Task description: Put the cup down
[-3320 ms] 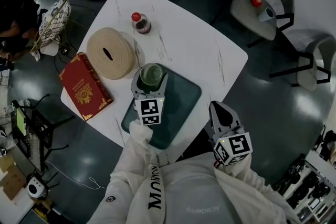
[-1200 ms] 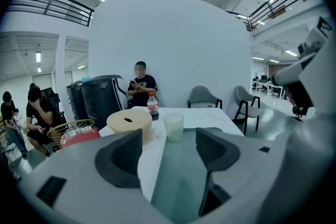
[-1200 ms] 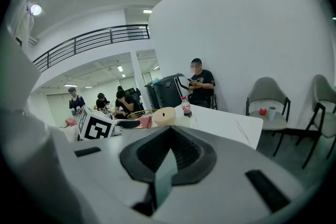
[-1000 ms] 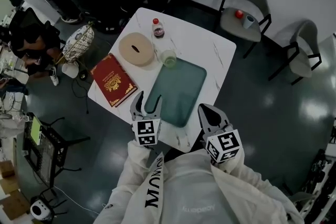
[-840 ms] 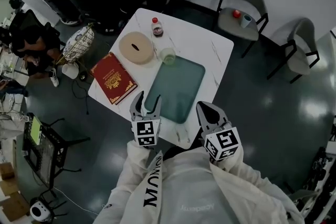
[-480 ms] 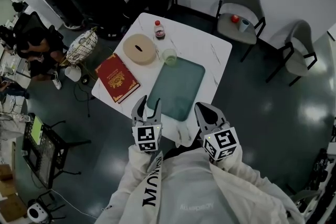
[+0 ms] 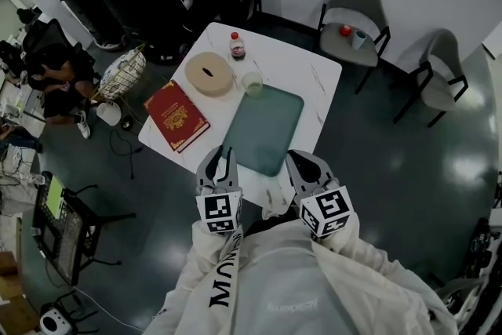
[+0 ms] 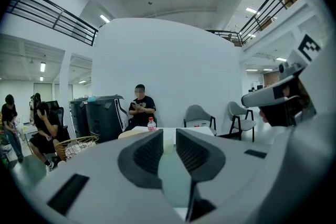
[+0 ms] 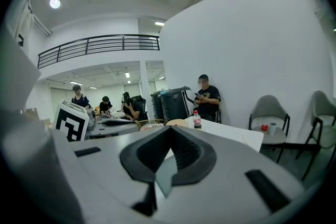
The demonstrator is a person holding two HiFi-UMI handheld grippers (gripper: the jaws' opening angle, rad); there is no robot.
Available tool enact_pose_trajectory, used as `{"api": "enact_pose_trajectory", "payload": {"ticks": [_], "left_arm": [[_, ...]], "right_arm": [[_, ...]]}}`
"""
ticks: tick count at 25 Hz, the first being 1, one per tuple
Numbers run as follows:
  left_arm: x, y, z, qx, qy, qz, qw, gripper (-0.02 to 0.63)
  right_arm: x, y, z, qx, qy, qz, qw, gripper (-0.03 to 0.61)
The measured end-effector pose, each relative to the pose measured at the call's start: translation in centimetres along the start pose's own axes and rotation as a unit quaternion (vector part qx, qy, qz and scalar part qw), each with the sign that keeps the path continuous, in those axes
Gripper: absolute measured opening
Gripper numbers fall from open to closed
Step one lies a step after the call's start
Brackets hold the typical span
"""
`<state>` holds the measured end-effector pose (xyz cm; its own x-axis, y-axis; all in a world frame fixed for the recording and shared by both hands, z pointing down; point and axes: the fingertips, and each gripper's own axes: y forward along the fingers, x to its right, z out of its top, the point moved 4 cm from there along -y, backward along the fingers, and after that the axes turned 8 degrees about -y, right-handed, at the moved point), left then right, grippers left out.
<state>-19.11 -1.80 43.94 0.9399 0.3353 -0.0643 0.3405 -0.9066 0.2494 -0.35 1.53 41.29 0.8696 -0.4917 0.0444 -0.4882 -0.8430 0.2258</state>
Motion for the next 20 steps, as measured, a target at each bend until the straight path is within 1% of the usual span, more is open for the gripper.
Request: {"api": "enact_pose_trajectory", "payload": {"ticks": [2,5,9,13,18,20], "left_arm": [[-0.3,-0.6,0.0,0.003,-0.008,0.007,0.9999,0.066],[-0.5,-1.3,0.3,0.011,-0.013,0.012,0.9998,0.011],[0.1,-2.0,0.1,0.007,-0.027,0.002,0.9996,0.011],[1.4,-2.4,0.2,0.002,-0.029,-0.006,0.9996,0.011],[2.8,-2.1,0.6,-0.008,-0.021,0.002,0.9997,0.011],[3.1,-2.0,0.4,-0.013,-0.024,0.007,0.9996,0.011]], "right_arm": [[-0.4,-0.2,0.3,0.003,-0.001,0.000,1.000,0.005],[-0.8,-0.4,0.5,0.005,-0.003,0.001,1.000,0.005],[-0.9,-0.7,1.0,0.005,-0.005,0.002,1.000,0.005],[-0.6,-0.8,1.4,0.006,-0.006,0.004,1.000,0.005],[0.1,-0.7,1.4,0.004,-0.004,0.011,1.000,0.005],[0.6,-0.5,1.5,0.004,-0.004,0.015,1.000,0.005]]}}
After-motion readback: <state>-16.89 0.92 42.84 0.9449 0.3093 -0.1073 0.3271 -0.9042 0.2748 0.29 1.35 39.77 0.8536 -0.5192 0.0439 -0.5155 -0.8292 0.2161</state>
